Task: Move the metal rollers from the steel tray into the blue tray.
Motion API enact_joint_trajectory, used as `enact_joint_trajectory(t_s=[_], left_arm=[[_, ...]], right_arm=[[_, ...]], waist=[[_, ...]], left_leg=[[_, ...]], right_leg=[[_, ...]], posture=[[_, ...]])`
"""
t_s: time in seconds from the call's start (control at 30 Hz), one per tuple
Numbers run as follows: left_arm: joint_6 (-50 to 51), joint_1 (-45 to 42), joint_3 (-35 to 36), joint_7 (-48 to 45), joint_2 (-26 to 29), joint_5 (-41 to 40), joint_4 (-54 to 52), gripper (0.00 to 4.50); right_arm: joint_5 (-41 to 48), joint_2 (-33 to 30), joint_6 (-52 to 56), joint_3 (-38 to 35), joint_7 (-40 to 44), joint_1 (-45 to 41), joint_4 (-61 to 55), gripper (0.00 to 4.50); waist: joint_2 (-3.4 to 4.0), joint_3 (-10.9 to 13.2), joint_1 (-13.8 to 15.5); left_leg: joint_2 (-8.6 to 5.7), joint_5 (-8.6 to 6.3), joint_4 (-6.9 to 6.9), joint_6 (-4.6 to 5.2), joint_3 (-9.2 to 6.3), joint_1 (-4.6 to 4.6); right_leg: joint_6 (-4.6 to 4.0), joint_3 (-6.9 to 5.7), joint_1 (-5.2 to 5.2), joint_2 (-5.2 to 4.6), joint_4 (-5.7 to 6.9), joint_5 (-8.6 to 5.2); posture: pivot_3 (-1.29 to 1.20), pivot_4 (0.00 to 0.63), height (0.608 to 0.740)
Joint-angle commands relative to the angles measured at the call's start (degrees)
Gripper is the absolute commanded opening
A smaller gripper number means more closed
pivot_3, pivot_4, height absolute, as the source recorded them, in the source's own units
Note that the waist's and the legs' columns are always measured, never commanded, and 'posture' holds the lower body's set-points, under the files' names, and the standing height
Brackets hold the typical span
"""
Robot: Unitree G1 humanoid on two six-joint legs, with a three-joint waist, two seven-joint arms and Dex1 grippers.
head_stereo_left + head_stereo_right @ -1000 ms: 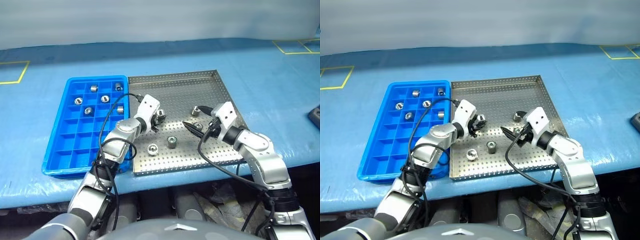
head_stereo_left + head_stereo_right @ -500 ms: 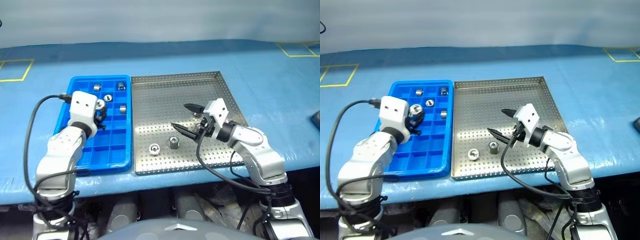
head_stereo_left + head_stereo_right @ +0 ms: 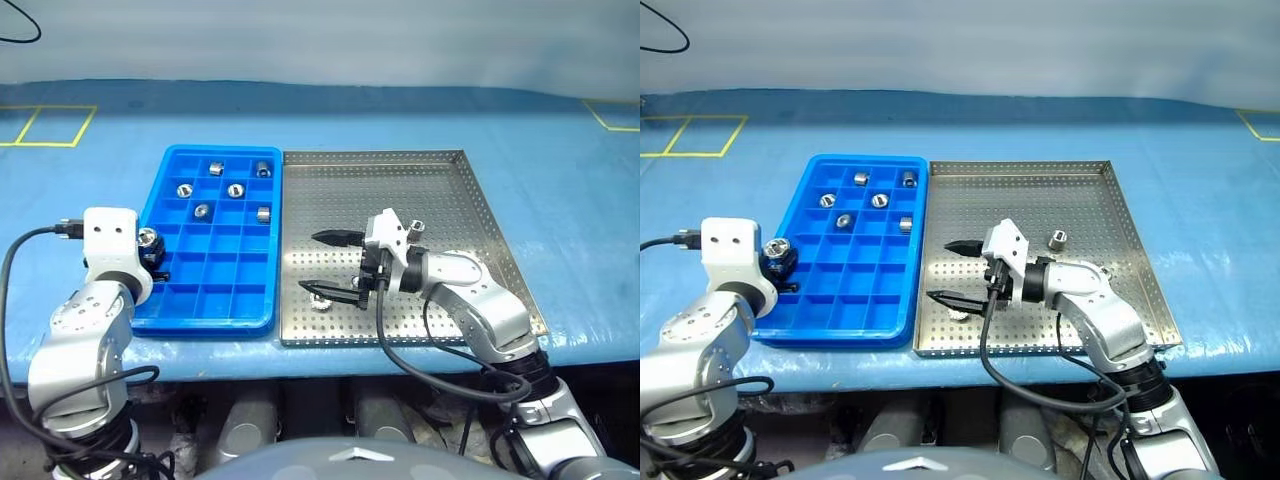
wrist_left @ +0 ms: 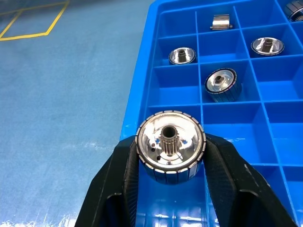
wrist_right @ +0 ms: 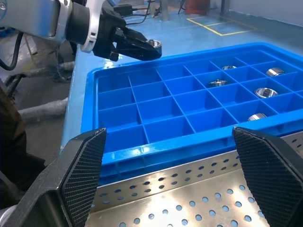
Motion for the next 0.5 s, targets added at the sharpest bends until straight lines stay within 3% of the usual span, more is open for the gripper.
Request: enact_joint_trajectory(t_s=[0.03,0.5], left_arm=[[-3.41,-1.70,0.93,1.63,-0.79,0.93,3.39,1.70],[-9.11,-5.08,-0.56,5.29,-2.77,0.53,11.83,1.70]], right_arm=[[0.41,0.22,0.05,-0.24,-0.19,-0.68,-1.35,4.50],[-0.04,-0.30,0.63,-0.93,-3.36,0.42,-3.27,4.50]], waist=[[-0.01,-0.01,0.19],[-0.04,-0.01,0.14]], left_leg=[[0.00,0.00,0.00,0.00,-0.02,0.00],[0.01,-0.01,-0.04,0.02,-0.08,-0.01]], right_leg=[[-0.02,-0.02,0.00,0.01,0.00,0.00],[-0.27,-0.05,-0.01,0.00,0.01,-0.10]], posture=[[0.06,0.150,0.740],[0.02,0.150,0.740]])
